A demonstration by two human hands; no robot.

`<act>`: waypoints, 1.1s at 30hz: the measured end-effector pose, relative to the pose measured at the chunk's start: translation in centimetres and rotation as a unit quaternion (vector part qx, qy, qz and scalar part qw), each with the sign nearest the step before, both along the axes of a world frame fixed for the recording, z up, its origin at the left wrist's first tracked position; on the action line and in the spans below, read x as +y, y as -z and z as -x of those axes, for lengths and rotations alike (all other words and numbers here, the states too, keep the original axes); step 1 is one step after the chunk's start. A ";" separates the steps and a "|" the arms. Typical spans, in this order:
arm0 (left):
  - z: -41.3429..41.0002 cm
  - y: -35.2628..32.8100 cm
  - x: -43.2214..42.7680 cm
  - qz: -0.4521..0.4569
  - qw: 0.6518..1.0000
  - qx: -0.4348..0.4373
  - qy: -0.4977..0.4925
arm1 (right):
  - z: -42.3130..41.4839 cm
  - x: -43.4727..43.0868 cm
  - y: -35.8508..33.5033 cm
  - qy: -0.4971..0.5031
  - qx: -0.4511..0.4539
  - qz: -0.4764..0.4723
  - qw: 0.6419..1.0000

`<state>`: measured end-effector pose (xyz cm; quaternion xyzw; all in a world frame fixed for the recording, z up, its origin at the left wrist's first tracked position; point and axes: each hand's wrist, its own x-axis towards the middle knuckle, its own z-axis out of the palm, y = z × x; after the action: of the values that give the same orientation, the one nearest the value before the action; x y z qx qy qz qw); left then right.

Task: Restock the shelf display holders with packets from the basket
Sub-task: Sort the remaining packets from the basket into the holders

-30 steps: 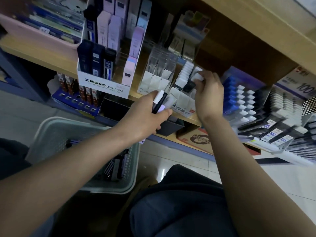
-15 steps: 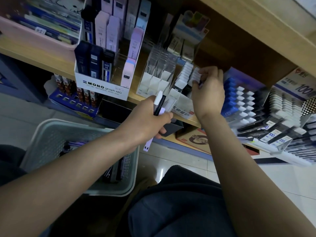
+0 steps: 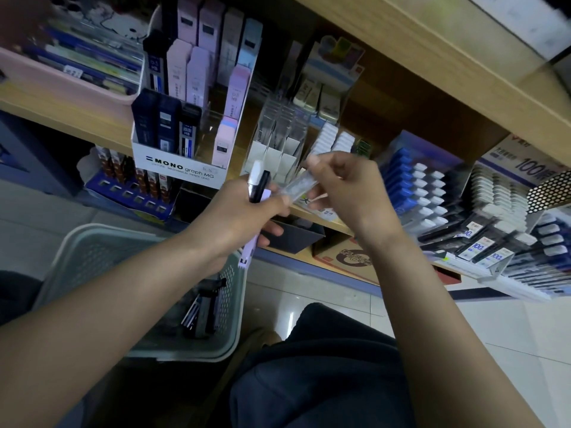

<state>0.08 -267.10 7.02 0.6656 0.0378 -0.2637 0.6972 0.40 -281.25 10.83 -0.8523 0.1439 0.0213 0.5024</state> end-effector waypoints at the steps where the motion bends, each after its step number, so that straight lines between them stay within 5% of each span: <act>1: -0.1 -0.1 0.2 0.009 1.000 0.009 -0.009 | 0.0 -0.2 -0.2 0.015 -0.016 -0.016 1.000; 6: -0.5 -0.3 0.7 0.063 0.995 0.056 -0.059 | 0.1 -0.5 -0.8 0.016 -0.047 -0.106 0.993; 15: -1.4 -0.4 1.8 0.103 0.981 0.072 -0.145 | 0.3 0.1 -0.8 -0.101 0.018 -0.094 0.990; 19: -1.2 -0.4 2.6 -0.023 0.991 -0.088 -0.102 | 0.2 0.7 1.0 -0.200 -0.020 0.141 0.969; 23: -1.2 -0.4 3.0 -0.051 0.985 -0.141 -0.088 | -0.2 2.1 2.1 -0.243 -0.037 0.192 0.950; 33: -2.3 0.0 3.7 0.019 0.994 0.017 -0.110 | -3.8 0.4 2.8 -0.009 -0.164 0.153 0.975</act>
<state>2.38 -263.38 7.00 0.6396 0.1174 -0.1976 0.7336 4.16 -280.82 8.06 -0.9124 0.0539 -0.1363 0.3822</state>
